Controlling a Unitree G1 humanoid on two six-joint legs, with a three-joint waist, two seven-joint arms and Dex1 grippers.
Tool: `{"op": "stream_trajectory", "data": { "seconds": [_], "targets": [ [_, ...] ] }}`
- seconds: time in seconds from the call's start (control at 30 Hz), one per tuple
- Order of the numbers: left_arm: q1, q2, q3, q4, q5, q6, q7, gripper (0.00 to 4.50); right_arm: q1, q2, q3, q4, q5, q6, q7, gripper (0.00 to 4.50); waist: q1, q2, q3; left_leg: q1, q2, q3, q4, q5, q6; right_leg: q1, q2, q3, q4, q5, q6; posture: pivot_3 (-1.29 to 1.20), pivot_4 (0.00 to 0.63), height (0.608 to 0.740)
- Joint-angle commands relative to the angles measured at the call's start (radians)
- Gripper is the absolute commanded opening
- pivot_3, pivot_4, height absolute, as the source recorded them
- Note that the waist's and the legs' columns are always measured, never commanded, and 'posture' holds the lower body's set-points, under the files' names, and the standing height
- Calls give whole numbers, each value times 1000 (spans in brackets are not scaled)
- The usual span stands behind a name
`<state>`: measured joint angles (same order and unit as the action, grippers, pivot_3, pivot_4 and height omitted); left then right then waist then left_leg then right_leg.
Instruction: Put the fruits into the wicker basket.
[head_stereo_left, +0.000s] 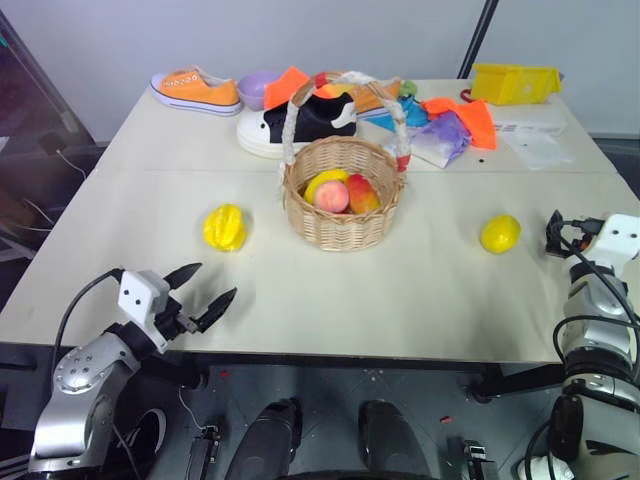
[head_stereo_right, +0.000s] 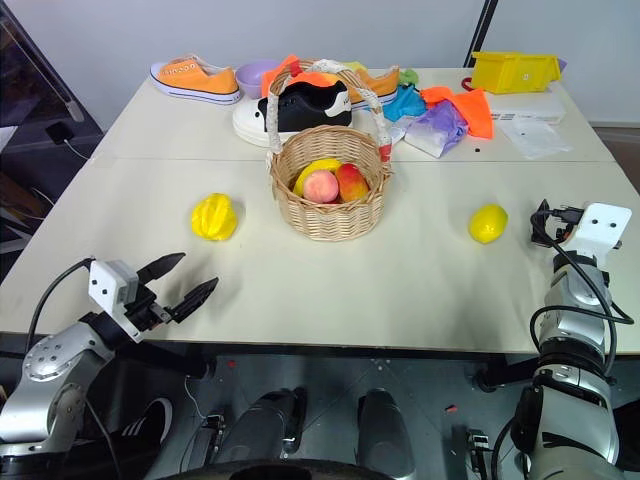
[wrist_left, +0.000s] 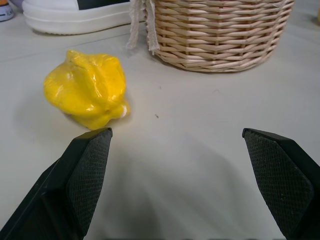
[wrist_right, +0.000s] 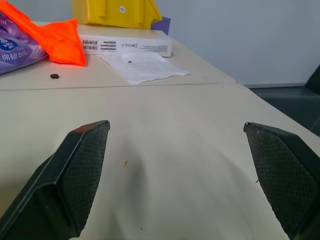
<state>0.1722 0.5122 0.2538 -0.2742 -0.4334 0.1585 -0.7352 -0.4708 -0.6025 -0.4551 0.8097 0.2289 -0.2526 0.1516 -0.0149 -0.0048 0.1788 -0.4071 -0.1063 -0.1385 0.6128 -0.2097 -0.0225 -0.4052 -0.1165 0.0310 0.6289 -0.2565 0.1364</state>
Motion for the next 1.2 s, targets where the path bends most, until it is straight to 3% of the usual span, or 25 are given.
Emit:
{"op": "stream_trajectory", "data": {
  "seconds": [0.03, 1.0, 1.2],
  "targets": [
    [-12, 6, 7, -9, 15, -47, -3, 4500, 7, -10, -8, -22, 4, -20, 7, 4484, 0, 0, 0, 0, 0, 0, 0, 0, 0, 0, 0, 0, 0, 0, 0, 0, 150, 740],
    [-50, 28, 3, -15, -19, -30, -65, 4500, 12, 17, 5, -147, 35, -16, 60, 4484, 0, 0, 0, 0, 0, 0, 0, 0, 0, 0, 0, 0, 0, 0, 0, 0, 150, 740],
    [-119, 20, 3, -21, -65, -1, -63, 4500, 114, 76, 18, -497, 90, 63, 86, 4484, 2, 0, 0, 0, 0, -1, 0, 0, 0, 0, 0, 0, 0, 0, 0, 0, 150, 740]
  ]
}}
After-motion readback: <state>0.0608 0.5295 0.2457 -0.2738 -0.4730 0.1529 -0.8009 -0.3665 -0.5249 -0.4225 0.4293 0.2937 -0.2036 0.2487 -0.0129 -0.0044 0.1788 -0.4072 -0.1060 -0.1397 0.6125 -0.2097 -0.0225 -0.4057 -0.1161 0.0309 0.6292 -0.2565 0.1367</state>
